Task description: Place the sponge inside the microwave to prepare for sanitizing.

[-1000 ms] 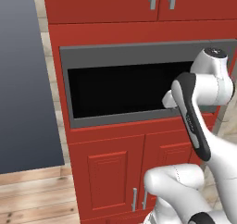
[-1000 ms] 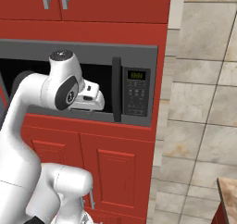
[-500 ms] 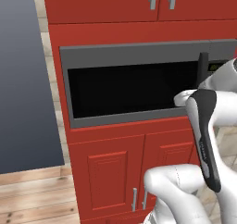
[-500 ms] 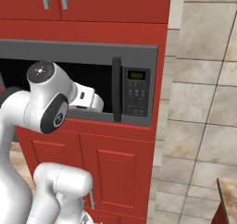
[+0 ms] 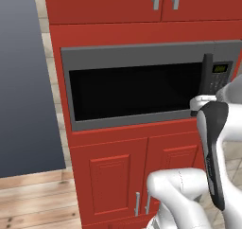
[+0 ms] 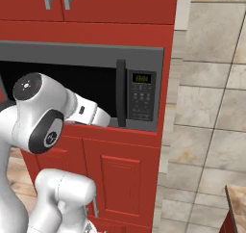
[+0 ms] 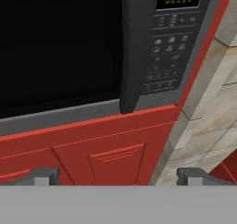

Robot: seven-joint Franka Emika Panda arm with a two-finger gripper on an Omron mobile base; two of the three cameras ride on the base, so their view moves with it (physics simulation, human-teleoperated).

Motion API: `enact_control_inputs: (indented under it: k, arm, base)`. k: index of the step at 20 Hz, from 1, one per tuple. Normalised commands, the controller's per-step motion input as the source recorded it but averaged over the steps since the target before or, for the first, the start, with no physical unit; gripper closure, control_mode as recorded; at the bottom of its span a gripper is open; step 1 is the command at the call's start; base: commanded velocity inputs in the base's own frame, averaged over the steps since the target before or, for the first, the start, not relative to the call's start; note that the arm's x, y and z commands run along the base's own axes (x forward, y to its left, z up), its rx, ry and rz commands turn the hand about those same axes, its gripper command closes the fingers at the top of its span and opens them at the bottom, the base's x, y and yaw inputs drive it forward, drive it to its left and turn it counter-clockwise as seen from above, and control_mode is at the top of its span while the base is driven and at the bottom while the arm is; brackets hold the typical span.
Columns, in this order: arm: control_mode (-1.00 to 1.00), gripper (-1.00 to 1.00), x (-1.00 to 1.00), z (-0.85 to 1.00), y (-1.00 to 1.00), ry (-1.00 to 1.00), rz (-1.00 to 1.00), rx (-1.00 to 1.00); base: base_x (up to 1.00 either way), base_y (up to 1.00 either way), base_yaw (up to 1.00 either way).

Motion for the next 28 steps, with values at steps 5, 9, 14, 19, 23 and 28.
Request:
enact_control_inputs:
  k: [5,9,14,19,23,28]
  arm:
    - [-1.0,-1.0,-0.17,0.0,-0.59,0.0,-0.09,0.01]
    - [-1.0,-1.0,0.04,0.0,-0.6,0.0,-0.01,0.02]
    - [-1.0,-1.0,0.32,0.0,-0.16,0.0,0.05,0.0]
    - [-1.0,-1.0,0.15,0.0,0.17,0.0,0.09,0.0]
    - [-1.0,-1.0,0.27,0.0,0.21,0.0,0.08,0.0]
    - [-1.0,-1.0,0.35,0.0,0.01,0.0,0.13,0.0]
  base:
    - [0.0,0.0,0.0]
    - [0.0,0.0,0.0]
    - [0.0,0.0,0.0]
    - [0.0,0.0,0.0]
    - [0.0,0.0,0.0]
    - [0.0,0.0,0.0]
